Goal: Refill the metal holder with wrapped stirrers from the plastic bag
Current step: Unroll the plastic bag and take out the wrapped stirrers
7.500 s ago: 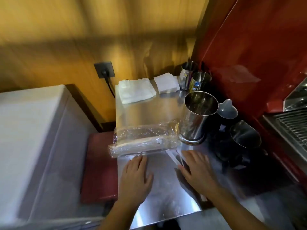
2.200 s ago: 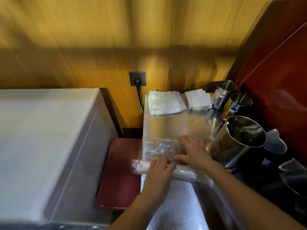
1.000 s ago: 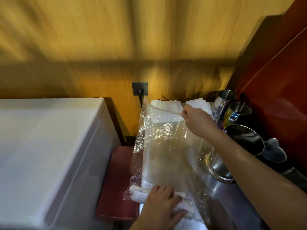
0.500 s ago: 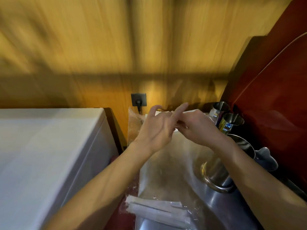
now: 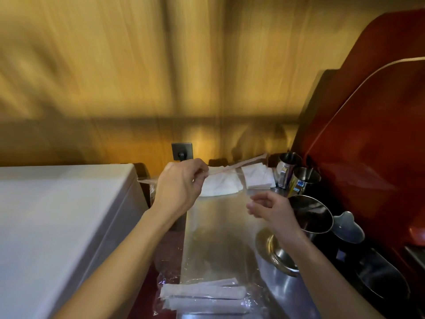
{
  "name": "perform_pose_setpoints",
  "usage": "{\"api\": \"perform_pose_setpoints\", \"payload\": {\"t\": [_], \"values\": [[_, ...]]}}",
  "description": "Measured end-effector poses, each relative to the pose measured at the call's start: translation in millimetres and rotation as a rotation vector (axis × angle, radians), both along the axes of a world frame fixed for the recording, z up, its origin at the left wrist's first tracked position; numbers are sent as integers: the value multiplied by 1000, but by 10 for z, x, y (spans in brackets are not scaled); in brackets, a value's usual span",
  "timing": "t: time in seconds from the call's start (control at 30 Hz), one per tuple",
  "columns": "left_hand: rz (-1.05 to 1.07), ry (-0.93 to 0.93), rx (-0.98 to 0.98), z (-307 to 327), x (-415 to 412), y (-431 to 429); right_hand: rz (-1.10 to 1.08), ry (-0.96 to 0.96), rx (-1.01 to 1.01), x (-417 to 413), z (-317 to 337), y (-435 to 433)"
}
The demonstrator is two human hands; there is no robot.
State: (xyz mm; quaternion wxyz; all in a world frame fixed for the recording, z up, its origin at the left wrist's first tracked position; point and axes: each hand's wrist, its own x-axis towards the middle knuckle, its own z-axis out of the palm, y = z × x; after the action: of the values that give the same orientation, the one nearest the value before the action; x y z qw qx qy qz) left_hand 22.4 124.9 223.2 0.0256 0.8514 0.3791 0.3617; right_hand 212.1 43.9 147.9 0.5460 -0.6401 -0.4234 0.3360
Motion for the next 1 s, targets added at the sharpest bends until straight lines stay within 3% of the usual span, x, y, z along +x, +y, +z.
{"api": "perform_pose_setpoints", "payload": {"t": [0.17,0.27,0.33,0.4,0.6,0.67,0.77,1.0], "values": [[79,-35,287,215,16,-97,20,-70,92,-43,78,-9],[-253,39,564,390,262,-243,71,-150,136,-88,207,11],[-471,235,697,442,447,-329,64,-264,164,-129,277,68],[-584,460,717,468,546,-335,41,-421,155,-164,347,108],[-369,842,496,672,594,-100,109,-89,239,-97,387,-11],[-372,822,517,738,569,-42,103,-79,227,-69,331,-73],[-398,649,521,947,444,23,97,-77,163,-51,177,-175],[-238,460,429,1436,125,219,22,-51,135,-41,-106,-390]]}}
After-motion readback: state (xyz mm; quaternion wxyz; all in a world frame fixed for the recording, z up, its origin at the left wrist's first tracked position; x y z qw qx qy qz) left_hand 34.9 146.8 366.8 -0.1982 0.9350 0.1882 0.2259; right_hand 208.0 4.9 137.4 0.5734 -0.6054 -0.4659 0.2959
